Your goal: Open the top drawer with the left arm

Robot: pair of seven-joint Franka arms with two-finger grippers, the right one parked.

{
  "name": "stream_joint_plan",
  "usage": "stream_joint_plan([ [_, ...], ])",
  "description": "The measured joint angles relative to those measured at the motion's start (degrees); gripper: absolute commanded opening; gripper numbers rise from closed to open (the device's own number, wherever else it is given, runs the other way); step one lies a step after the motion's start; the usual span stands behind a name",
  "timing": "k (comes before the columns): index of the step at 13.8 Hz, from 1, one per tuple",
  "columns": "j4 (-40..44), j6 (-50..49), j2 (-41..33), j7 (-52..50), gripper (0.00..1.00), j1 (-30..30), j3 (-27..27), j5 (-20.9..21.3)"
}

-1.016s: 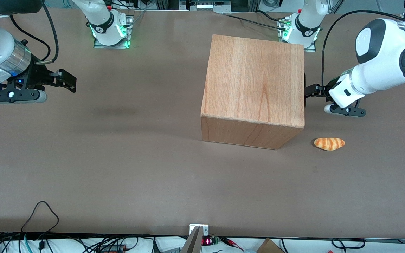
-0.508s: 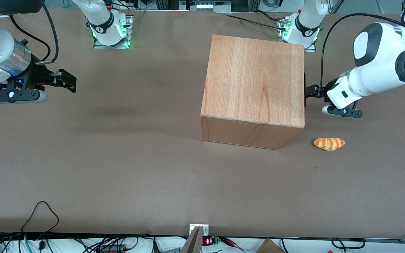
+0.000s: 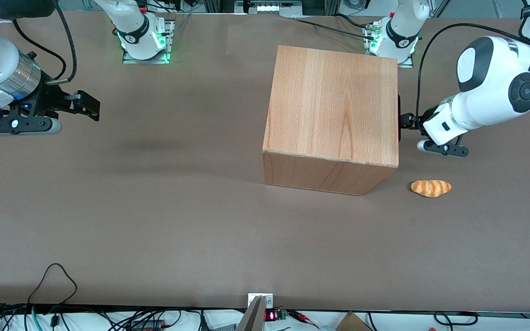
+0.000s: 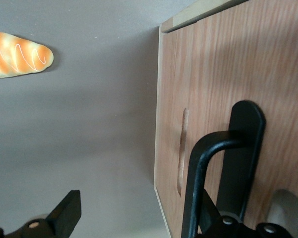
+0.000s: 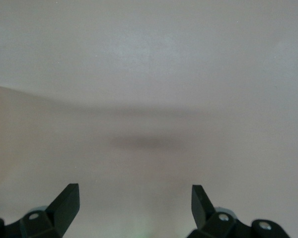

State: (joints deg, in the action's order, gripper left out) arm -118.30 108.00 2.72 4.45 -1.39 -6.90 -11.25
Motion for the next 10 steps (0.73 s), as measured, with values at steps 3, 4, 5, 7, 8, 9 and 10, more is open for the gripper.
stream_joint_plan([
  [3, 0.0, 0.1, 0.0, 0.0, 1.00, -0.7, 0.1, 0.0],
  [4, 0.0, 0.1, 0.1, 0.0, 1.00, -1.3, 0.1, 0.0],
  [5, 0.0, 0.2, 0.1, 0.3, 1.00, -2.0, 0.2, 0.2],
  [7, 0.0, 0.5, 0.2, 0.5, 1.00, -3.5, 0.3, 0.7],
  [8, -0.1, 0.7, 0.3, 0.6, 1.00, -4.2, 0.3, 1.0],
  [9, -0.1, 0.8, 0.3, 0.6, 1.00, -4.9, 0.4, 1.1],
  [10, -0.1, 0.9, 0.4, 0.7, 1.00, -5.5, 0.4, 1.3],
])
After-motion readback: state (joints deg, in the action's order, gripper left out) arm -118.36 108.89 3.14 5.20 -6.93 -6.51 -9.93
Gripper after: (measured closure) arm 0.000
